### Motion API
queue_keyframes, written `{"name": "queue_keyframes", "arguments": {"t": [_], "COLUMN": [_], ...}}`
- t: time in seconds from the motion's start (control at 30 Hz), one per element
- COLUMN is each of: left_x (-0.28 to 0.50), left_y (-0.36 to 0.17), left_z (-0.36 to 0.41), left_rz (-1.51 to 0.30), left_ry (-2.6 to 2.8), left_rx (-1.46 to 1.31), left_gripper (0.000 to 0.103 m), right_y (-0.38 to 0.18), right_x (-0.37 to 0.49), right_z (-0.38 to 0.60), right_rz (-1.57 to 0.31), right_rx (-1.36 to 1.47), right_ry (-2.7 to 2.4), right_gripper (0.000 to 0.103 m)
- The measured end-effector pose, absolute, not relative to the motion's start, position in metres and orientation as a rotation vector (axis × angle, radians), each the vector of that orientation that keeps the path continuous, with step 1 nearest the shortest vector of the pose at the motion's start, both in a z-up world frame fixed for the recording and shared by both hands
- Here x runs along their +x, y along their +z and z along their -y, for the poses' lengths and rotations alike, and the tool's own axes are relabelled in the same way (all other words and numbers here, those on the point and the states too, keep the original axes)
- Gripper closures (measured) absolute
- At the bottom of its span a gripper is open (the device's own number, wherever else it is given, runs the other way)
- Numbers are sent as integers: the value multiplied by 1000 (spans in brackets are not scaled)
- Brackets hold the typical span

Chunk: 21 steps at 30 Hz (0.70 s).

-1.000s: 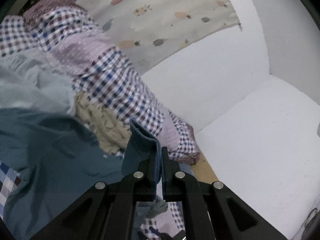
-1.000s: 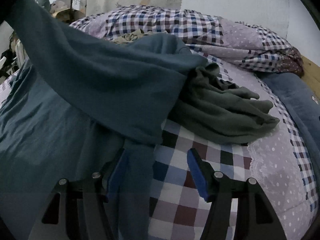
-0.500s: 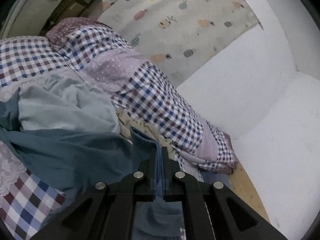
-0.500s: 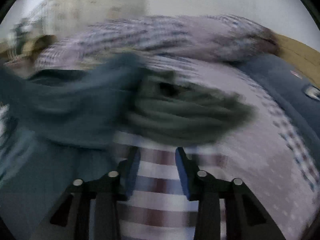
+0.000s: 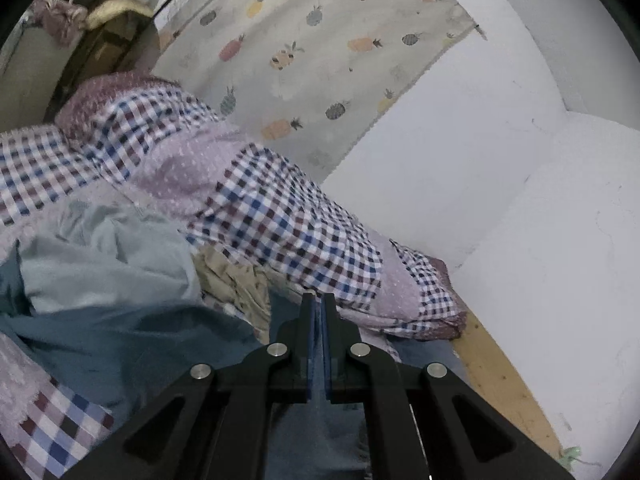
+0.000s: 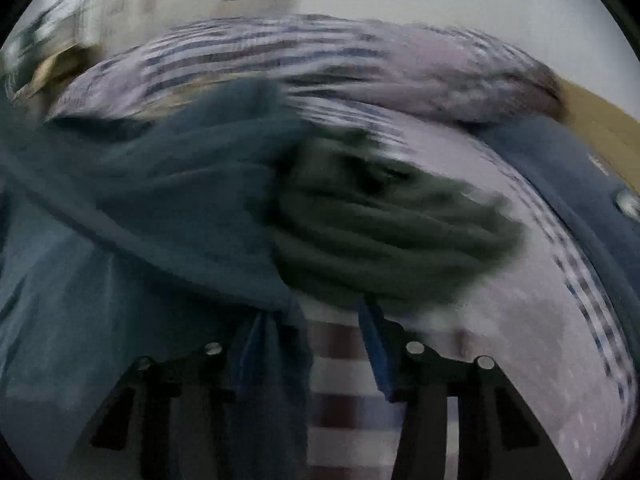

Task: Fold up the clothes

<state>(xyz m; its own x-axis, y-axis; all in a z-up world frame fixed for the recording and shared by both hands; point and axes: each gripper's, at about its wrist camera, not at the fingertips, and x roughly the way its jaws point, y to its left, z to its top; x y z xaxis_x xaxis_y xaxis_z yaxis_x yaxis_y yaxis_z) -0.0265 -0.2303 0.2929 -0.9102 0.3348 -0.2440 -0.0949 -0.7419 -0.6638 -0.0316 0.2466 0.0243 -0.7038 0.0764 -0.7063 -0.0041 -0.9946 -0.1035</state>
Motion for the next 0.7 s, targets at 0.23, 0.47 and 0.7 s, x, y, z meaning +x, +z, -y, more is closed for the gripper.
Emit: {"name": "queue_keyframes", "arguments": {"t": [0.23,0.47,0.7], "left_x": [-26,-22,15], "left_y": [236,154,71], "left_z": [242,229,206], "left_rz": [1055,1116,1276], "left_ry": [2686,2570,2388], "left_rx": [-682,-977,-964], "left_gripper": [102,99,38], "right_y": [10,37,49], "right_x": [-16,-7,6], "right_z": [-308,-284,-183], "right_rz": [-58,9,102], "right_rx": [-1383,-1291,-1348], "right_ry": [2701,2848,3192], "right_gripper": [59,49,47]}}
